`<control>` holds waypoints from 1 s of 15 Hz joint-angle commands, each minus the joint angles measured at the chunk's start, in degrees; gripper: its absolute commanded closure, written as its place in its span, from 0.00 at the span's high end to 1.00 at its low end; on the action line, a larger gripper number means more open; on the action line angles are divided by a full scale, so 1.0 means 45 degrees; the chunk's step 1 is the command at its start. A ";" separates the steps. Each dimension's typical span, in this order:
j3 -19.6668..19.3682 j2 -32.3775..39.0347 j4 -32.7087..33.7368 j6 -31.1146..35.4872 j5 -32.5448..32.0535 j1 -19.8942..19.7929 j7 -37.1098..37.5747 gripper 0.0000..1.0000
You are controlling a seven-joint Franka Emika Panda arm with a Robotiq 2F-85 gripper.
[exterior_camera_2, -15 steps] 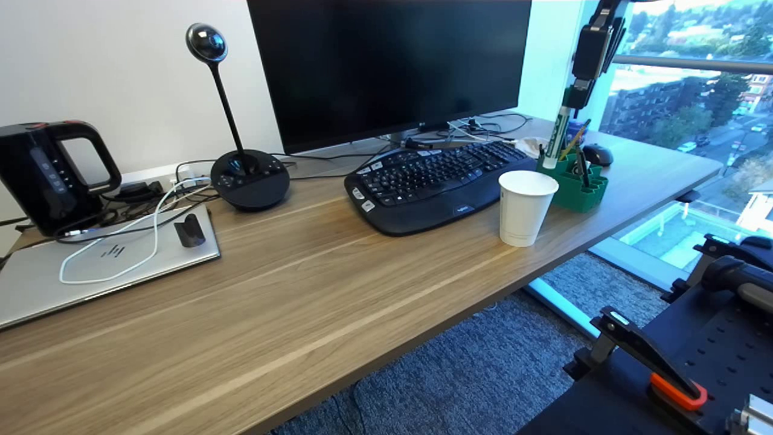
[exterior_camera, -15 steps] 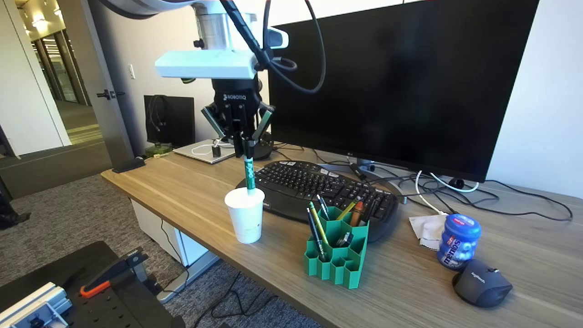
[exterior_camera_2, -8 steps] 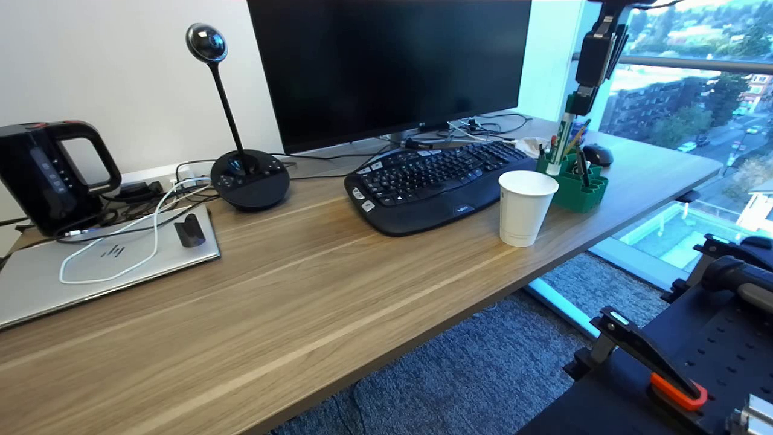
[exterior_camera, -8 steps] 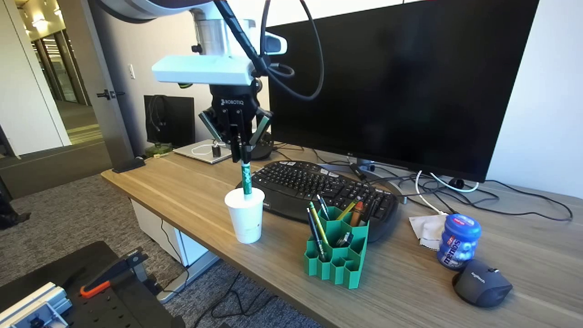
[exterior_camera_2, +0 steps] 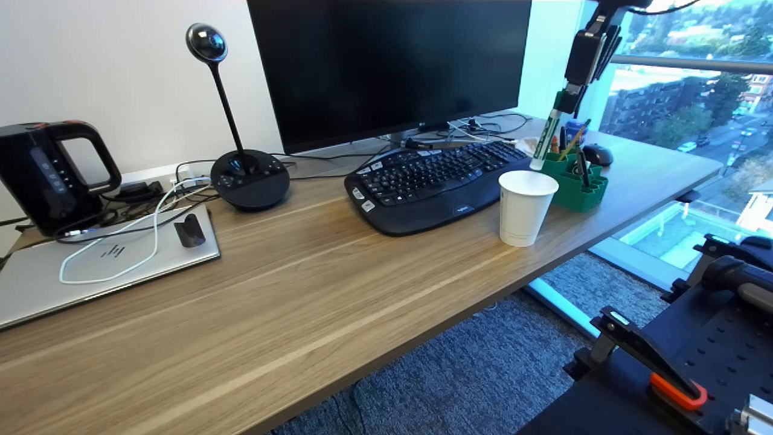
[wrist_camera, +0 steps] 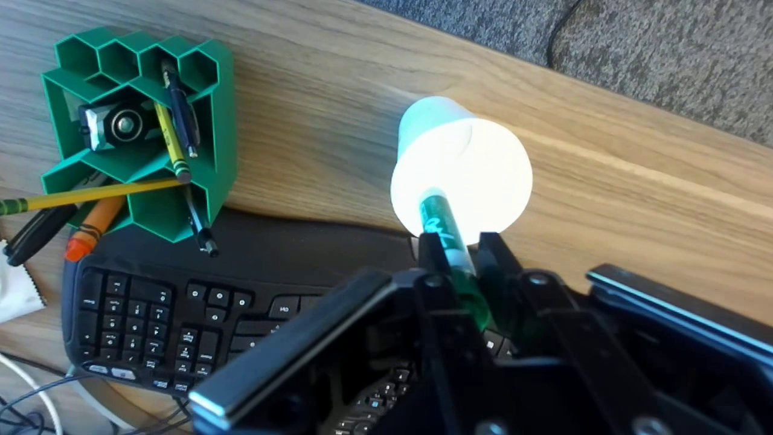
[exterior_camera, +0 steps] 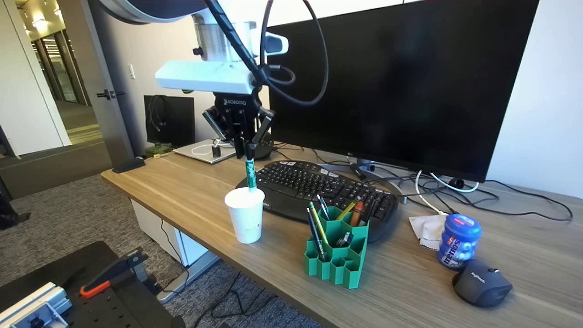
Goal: Take the maker on the stand and put it in the cup
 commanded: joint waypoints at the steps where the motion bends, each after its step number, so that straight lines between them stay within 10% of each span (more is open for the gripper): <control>1: 0.0156 -0.0139 -0.0370 0.1008 0.1140 -0.0082 -0.0873 0.05; 12: 0.0183 -0.0083 -0.0670 0.1318 0.1161 -0.0061 -0.1152 0.15; 13: 0.0178 -0.0078 -0.0689 0.1314 0.1101 -0.0060 -0.1077 0.38; 15: 0.0170 -0.0070 -0.0721 0.1317 0.1034 -0.0060 -0.0992 0.51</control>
